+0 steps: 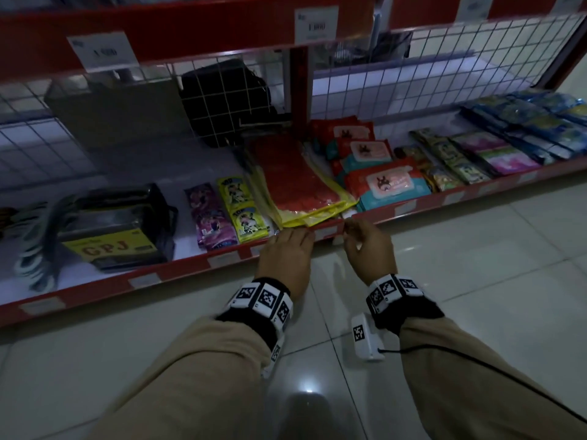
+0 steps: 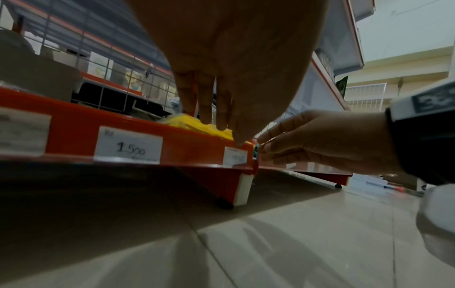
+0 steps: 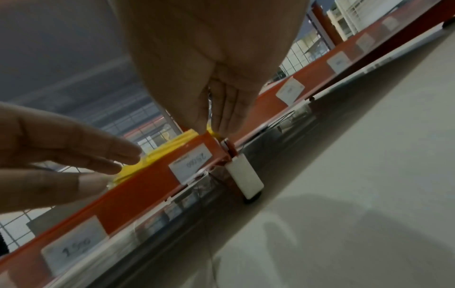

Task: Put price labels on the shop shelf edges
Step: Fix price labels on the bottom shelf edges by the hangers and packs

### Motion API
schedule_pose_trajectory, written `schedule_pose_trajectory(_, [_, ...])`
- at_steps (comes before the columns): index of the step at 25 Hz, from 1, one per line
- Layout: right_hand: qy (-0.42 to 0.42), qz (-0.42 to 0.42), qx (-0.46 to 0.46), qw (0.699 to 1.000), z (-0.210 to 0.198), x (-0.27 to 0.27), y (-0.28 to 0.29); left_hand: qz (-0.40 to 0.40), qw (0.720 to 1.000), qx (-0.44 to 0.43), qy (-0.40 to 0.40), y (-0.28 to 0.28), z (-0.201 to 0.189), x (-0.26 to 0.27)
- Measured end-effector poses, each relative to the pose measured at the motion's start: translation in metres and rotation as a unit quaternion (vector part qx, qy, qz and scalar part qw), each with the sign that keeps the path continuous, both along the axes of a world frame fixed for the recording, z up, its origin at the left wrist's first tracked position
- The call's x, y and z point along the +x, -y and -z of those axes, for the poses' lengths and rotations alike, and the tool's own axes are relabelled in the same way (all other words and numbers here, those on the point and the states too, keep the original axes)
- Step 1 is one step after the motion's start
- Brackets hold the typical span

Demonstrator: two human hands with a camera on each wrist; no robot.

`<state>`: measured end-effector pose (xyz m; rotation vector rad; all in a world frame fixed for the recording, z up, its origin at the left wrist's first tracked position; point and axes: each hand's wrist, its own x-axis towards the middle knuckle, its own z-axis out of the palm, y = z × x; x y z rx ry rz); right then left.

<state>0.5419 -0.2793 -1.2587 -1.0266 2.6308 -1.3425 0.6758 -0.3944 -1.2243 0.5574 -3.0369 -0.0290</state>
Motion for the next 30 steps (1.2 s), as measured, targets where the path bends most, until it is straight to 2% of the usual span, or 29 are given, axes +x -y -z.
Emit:
schedule_pose_trajectory(7, [0.031, 0.039, -0.044, 0.998, 0.017, 0.018, 0.010, -0.005, 1.000, 0.014, 0.003, 0.003, 0.013, -0.001])
schedule_pose_trajectory(10, [0.014, 0.031, -0.068, 0.997, 0.018, 0.017, 0.008, -0.018, 1.000, 0.011, -0.003, 0.001, 0.016, 0.001])
schedule_pose_trajectory(15, [-0.076, 0.011, 0.059, 0.995, 0.015, 0.004, 0.012, -0.039, 0.999, -0.006, -0.006, 0.001, 0.016, -0.002])
schedule_pose_trajectory(17, [-0.127, -0.002, 0.071, 0.989, 0.012, 0.000, 0.016, -0.047, 0.999, -0.001, -0.020, 0.001, 0.015, -0.004])
schedule_pose_trajectory(21, [-0.163, -0.067, 0.074, 0.982, 0.008, -0.005, 0.017, -0.047, 0.999, -0.004, -0.021, 0.003, 0.014, -0.009])
schedule_pose_trajectory(26, [-0.213, -0.096, 0.196, 0.952, 0.005, -0.004, 0.018, -0.040, 0.999, 0.009, -0.024, 0.003, 0.014, -0.011])
schedule_pose_trajectory(28, [-0.195, -0.080, 0.177, 0.961, 0.003, -0.005, 0.020, -0.038, 0.999, 0.022, -0.028, 0.004, 0.015, -0.011])
schedule_pose_trajectory(30, [-0.160, -0.070, 0.101, 0.979, 0.000, -0.007, 0.021, -0.036, 0.998, 0.048, -0.036, 0.006, 0.014, -0.011])
